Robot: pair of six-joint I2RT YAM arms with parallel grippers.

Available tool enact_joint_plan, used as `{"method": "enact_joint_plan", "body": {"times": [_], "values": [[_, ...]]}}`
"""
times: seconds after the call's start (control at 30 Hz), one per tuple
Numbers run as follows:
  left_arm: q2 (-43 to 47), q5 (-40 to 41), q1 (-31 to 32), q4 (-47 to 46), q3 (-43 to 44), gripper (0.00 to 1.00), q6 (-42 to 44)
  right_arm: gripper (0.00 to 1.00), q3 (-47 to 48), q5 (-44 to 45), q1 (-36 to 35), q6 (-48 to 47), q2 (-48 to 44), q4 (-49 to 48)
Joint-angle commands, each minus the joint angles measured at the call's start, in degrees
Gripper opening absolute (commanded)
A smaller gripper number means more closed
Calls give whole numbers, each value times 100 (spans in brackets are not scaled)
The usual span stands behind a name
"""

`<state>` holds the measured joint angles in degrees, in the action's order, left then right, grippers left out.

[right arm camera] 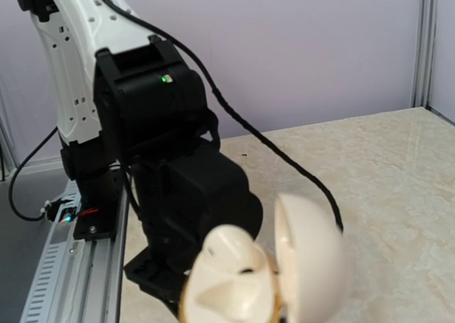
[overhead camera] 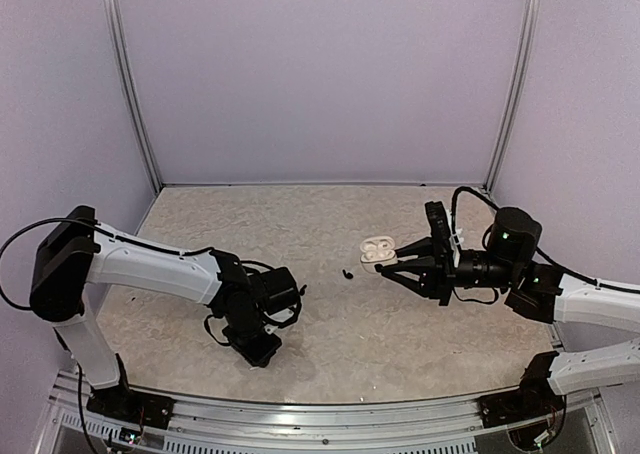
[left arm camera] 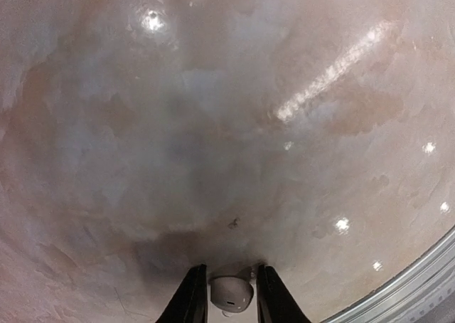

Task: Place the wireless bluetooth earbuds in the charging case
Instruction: Move the right earbud to the center of the board, then pick up the right earbud from the center of the board.

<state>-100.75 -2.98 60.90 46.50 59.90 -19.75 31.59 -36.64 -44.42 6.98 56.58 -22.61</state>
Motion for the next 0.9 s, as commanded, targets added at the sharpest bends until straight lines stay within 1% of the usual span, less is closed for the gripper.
{"method": "enact_joint_plan", "body": {"times": [0.0,0.13,0.3,0.37,0.57,0.63,0.87], "values": [[-65,173,5,467,48,31,-25,0,51,-71,53,23,0,-200],[-228,279,36,668,277,35,47,0,28,-47,51,9,-29,-175],[-404,281,116,866,475,35,140,0,13,-27,48,-29,-71,-126],[-468,436,123,913,561,35,174,0,13,-27,54,-47,-63,-121],[-671,508,173,1068,788,35,322,0,-4,-19,51,-82,-41,-121],[-754,502,183,1080,833,34,382,0,-17,-11,53,-91,-51,-121],[-904,465,178,1110,921,26,546,0,-48,26,48,-118,-95,-60]]}}
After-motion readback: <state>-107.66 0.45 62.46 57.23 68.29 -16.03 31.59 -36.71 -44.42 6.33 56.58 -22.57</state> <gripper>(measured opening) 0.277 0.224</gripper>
